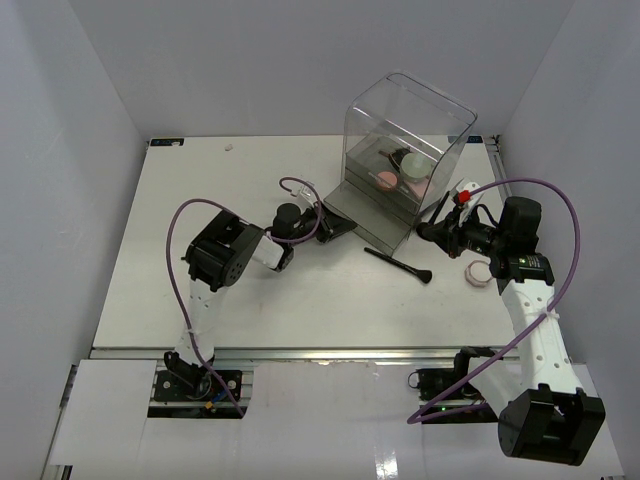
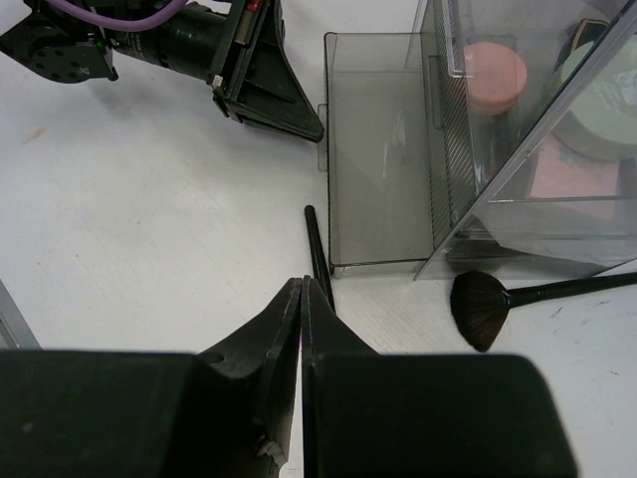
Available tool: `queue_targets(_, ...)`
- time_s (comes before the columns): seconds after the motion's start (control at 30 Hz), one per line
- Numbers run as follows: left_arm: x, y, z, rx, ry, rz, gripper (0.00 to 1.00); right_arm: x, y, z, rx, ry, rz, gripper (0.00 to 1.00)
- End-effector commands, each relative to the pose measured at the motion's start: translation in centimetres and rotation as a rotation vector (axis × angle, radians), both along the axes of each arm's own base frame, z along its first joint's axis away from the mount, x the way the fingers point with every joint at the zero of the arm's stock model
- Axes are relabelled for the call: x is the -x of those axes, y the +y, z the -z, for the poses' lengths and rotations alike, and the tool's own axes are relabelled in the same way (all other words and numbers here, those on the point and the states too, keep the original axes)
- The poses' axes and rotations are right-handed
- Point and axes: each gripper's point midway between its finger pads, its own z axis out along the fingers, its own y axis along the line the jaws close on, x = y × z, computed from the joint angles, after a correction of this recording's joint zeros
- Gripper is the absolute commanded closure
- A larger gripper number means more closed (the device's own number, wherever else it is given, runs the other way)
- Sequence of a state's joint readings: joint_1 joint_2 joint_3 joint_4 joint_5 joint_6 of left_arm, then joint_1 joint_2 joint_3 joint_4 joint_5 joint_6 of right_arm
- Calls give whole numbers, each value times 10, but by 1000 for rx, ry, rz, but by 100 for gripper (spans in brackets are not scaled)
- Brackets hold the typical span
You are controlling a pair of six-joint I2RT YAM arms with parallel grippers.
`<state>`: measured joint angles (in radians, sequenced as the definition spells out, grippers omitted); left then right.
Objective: Organize the makeup
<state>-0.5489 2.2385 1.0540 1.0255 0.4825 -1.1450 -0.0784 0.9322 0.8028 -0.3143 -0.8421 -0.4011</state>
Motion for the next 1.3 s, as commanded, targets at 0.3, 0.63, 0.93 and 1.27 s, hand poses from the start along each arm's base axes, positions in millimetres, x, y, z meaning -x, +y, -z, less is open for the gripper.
queue_targets(0.3,19,13,-64,26,-158,24,75,-3,-1,2,16,-29,-17,77)
queue_targets(0.63,34,32,-101,7,-222,10,39,15,11,15,79,-106,-210,33)
queue_targets(0.93,44,83,-119,-59,-244,-12,34,61,22,46,208,-292,-508,4)
queue_targets(1.27,57,166,-189,-356,-541,-143,2,46,2,114,539,-220,-647,8)
